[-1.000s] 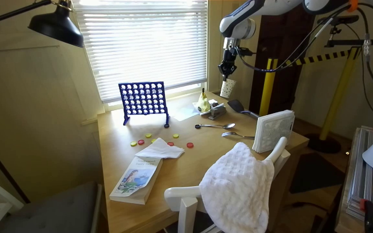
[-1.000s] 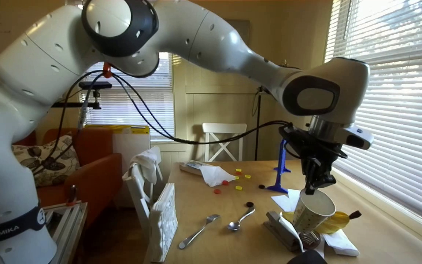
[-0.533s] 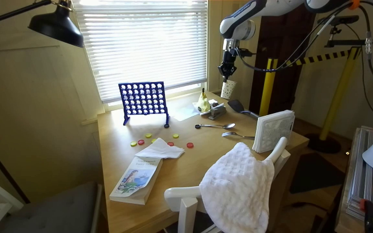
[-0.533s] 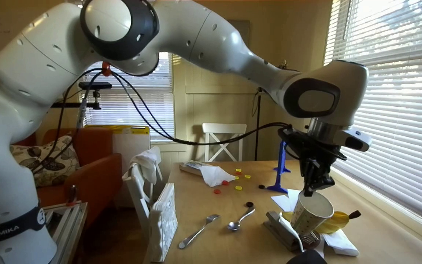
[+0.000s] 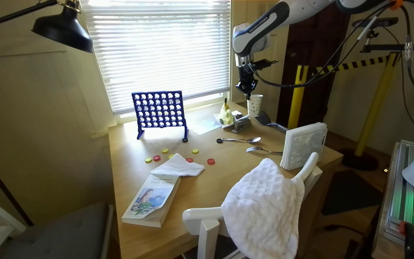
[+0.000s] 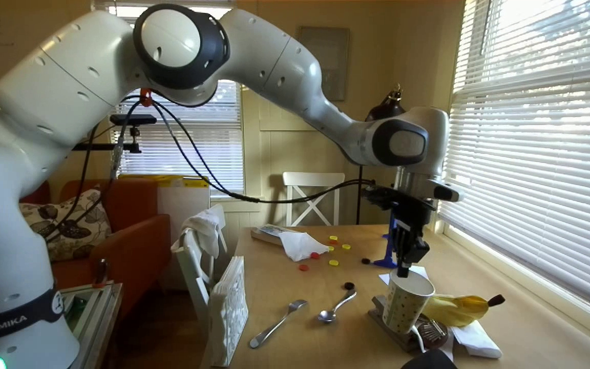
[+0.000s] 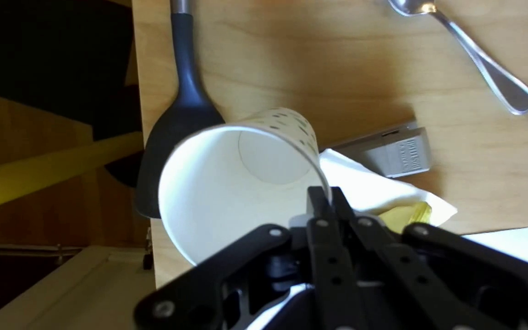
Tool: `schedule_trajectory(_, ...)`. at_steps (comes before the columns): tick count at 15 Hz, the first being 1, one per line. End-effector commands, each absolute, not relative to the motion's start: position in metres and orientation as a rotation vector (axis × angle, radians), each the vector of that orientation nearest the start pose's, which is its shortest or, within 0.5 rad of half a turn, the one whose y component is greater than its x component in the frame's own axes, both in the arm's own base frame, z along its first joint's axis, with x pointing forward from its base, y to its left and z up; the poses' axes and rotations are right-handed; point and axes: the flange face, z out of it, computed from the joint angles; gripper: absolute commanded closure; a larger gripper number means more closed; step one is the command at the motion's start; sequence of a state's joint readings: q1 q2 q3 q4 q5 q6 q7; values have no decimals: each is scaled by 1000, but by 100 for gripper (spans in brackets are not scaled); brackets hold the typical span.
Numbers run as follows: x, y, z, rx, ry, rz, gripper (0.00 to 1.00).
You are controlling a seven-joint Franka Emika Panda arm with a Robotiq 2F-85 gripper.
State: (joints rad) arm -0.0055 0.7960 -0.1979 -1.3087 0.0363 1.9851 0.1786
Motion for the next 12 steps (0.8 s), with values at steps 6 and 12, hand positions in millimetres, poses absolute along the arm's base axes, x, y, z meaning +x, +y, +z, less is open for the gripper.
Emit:
schedule_trajectory(6, 697, -72, 238, -3196, 655, 33, 99)
schedule_trajectory(12, 676, -61, 228, -3174, 639, 129, 99)
